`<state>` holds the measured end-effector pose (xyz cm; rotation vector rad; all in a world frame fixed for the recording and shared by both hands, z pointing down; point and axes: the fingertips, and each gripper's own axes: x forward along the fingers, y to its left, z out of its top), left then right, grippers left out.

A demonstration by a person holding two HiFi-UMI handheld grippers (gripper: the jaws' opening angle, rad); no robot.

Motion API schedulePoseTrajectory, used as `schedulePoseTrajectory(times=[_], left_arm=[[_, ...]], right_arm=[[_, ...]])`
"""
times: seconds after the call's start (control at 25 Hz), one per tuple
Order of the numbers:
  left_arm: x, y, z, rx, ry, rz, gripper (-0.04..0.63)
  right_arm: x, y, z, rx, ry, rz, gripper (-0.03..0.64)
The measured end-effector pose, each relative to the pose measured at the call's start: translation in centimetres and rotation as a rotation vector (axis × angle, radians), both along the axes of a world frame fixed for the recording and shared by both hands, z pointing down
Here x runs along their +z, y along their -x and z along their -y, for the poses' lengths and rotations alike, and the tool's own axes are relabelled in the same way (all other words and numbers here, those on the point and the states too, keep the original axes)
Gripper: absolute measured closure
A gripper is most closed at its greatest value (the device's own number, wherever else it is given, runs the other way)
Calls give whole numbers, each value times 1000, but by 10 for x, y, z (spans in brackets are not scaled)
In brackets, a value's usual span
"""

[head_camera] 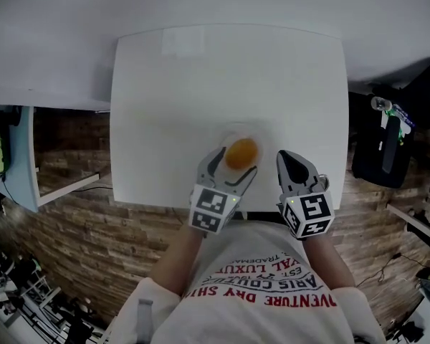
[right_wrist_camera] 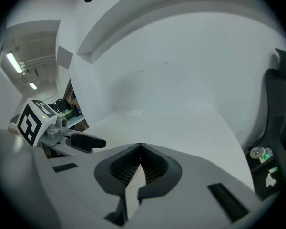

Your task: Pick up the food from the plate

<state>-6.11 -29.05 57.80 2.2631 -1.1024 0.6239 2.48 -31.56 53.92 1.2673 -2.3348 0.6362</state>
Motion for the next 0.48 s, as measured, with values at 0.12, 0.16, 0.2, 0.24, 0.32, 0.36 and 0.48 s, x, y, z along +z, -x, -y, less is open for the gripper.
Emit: schedulePoseTrajectory(times=[0.12,0.16,0.2,0.24,0.32,0.36,0.48], left_arm=[[17,-1,3,-20,36,12,232],[22,-2,2,-16,42,26,224],[27,-4,2,-7,49,41,217],[31,-5,3,3,54,53,212],[38,-7,4,20,65,75,206],[42,-8,4,29,70,87,206],[55,-12,5,66,91,131,204]], right_arm=[[12,-4,-2,-7,23,1,612],[16,-6,-3,-7,32,2,612],[19,-8,-4,-5,41,3,613],[22,-9,-5,-4,51,5,612],[30,-12,-6,-3,73,13,612],[34,-13,-7,-5,83,16,612],[40,-16,-5,-6,95,18,612]])
